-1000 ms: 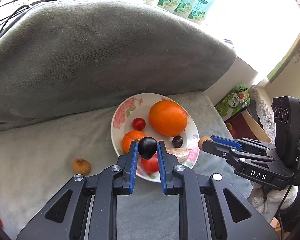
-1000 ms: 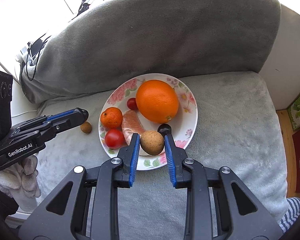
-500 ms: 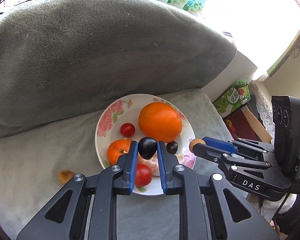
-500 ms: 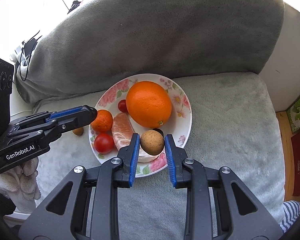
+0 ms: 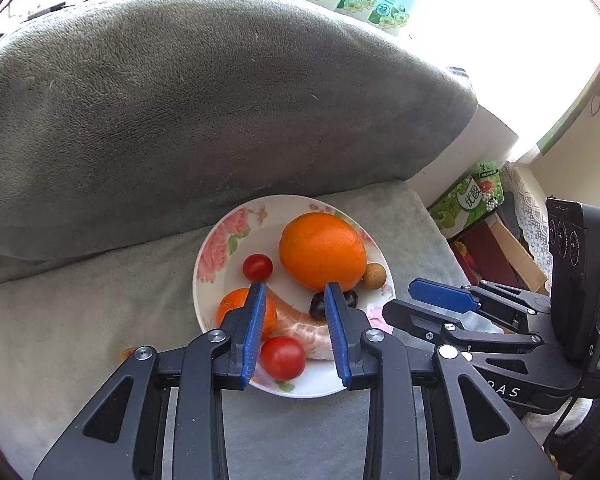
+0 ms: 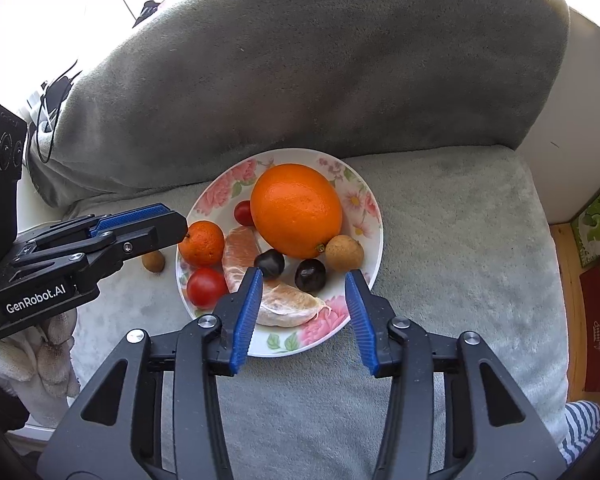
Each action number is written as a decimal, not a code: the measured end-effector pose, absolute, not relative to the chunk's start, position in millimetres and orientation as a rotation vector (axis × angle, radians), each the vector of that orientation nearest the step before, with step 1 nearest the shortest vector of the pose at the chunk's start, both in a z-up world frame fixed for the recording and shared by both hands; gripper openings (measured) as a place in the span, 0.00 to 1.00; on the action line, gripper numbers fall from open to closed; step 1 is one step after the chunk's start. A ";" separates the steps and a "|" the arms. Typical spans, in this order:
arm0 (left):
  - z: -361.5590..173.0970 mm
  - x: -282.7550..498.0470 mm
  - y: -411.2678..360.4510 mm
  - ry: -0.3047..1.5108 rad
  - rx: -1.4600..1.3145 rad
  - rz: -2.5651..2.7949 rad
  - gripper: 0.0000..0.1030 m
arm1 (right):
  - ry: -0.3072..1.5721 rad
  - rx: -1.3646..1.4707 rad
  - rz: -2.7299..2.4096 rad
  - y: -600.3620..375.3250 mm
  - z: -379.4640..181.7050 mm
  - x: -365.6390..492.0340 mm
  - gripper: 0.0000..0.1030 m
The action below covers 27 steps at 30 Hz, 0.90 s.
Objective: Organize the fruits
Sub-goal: 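Carry the grape and longan onto the plate and release both, then lift both open grippers away from the plate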
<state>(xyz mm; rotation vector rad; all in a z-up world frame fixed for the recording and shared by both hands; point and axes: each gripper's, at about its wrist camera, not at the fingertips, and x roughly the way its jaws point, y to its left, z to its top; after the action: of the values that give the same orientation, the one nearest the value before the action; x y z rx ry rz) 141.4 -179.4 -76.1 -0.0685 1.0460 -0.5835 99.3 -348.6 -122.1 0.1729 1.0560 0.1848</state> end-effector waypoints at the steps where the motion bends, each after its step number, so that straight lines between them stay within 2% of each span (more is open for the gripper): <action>1: -76.1 141.5 -178.9 1.047 -0.068 -0.582 0.35 | 1.056 0.173 0.184 -348.8 -121.8 98.8 0.50; 2: -76.3 141.6 -178.4 1.048 -0.069 -0.581 0.37 | 1.055 0.173 0.182 -348.8 -121.4 98.4 0.52; 4: -76.3 141.5 -177.7 1.049 -0.069 -0.574 0.52 | 1.056 0.170 0.181 -348.5 -121.2 98.5 0.52; 6: -75.8 141.6 -176.8 1.053 -0.075 -0.566 0.59 | 1.061 0.165 0.176 -347.6 -121.0 98.5 0.56; 7: -75.6 141.7 -176.3 1.055 -0.079 -0.563 0.61 | 1.060 0.163 0.174 -347.5 -120.5 98.0 0.63; 8: -75.6 142.0 -176.3 1.060 -0.079 -0.555 0.64 | 1.054 0.161 0.172 -347.3 -119.6 97.7 0.66; 10: -75.8 142.6 -176.3 1.070 -0.078 -0.540 0.71 | 1.045 0.159 0.176 -346.6 -117.4 96.9 0.67; 27: -63.1 132.7 -172.6 1.043 -0.069 -0.520 0.71 | 1.036 0.163 0.177 -342.5 -106.5 91.6 0.67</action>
<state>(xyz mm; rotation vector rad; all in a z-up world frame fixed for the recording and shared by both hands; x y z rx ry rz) 132.7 -172.6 -63.1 -0.0693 1.0432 -0.5197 91.6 -342.5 -106.5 0.1631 1.0364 0.1767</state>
